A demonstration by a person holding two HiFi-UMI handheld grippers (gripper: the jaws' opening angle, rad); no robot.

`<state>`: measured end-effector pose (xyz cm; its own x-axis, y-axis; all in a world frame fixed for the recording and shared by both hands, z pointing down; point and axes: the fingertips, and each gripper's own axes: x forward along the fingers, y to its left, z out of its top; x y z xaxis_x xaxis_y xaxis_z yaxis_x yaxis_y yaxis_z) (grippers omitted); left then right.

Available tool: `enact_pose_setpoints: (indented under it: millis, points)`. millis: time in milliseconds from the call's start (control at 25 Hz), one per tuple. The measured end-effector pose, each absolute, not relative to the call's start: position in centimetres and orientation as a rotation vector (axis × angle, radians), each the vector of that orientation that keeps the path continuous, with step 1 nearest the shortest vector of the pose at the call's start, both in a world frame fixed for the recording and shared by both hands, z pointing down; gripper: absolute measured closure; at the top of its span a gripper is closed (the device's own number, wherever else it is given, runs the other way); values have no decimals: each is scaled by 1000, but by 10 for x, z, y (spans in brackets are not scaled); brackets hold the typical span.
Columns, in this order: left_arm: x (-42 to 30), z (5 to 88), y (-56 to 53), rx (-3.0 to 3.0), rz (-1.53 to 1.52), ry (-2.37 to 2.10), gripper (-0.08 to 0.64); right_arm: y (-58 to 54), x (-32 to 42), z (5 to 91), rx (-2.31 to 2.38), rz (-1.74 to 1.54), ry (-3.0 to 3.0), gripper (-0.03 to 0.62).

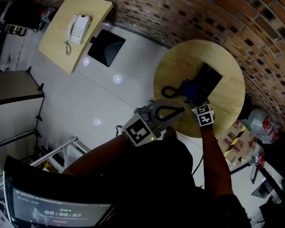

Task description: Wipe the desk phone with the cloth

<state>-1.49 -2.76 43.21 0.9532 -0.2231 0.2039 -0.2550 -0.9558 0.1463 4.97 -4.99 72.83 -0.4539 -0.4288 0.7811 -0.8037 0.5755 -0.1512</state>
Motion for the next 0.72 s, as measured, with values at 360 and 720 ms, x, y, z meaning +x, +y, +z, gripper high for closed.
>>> enact_pose_setpoints:
  millis: [360,720]
  points:
    - [3,429,-32,3041,290,-243,555,-71,120,679,1299,628,-2078,505]
    - [40,431,-11,3044,303,-158,555,-28,250,710,1553,802,-1858,503]
